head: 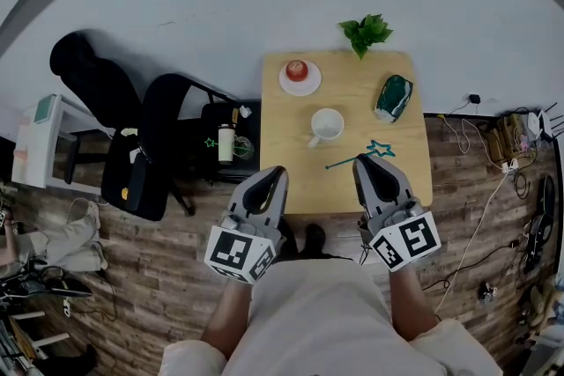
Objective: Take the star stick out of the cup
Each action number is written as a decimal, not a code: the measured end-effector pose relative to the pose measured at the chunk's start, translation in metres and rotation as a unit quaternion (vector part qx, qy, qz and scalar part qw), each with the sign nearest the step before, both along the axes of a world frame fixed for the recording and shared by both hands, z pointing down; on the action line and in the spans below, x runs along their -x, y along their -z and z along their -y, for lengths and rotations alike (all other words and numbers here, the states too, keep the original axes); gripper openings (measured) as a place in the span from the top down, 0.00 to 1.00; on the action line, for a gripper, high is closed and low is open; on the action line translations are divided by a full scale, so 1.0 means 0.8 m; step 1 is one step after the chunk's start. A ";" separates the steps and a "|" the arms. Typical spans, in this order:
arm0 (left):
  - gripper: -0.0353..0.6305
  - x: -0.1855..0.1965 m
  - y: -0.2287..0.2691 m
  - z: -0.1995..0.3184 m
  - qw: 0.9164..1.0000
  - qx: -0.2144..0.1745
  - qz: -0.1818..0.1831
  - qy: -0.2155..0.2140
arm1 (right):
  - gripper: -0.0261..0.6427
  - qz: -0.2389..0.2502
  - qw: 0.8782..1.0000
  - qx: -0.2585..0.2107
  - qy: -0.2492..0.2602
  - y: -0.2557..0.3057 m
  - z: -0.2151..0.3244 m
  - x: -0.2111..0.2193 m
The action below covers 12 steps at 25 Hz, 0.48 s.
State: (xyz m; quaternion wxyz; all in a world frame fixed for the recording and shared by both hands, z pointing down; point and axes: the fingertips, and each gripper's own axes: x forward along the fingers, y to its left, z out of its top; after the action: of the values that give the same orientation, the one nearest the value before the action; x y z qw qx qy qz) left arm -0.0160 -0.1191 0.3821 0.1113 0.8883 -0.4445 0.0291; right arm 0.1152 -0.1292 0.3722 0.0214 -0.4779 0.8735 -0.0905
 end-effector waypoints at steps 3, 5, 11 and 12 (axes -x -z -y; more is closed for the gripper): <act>0.93 0.002 0.003 -0.001 1.000 -0.003 -0.001 0.001 | 0.94 -0.003 1.000 0.004 0.004 -0.005 -0.001 0.003; 0.93 0.003 0.003 0.000 1.000 -0.002 -0.002 0.001 | 0.94 -0.004 1.000 0.006 0.006 -0.008 -0.001 0.005; 0.93 0.005 0.004 0.001 1.000 -0.003 -0.004 0.003 | 0.94 -0.008 1.000 0.015 0.009 -0.018 0.001 0.007; 0.92 0.006 0.004 0.000 1.000 -0.002 -0.004 0.003 | 0.94 -0.009 1.000 0.016 0.010 -0.020 0.000 0.008</act>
State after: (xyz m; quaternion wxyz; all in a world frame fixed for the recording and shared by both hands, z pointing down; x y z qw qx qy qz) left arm -0.0208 -0.1195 0.3790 0.1113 0.8873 -0.4468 0.0244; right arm 0.1087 -0.1293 0.3884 0.0048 -0.4700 0.8770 -0.0999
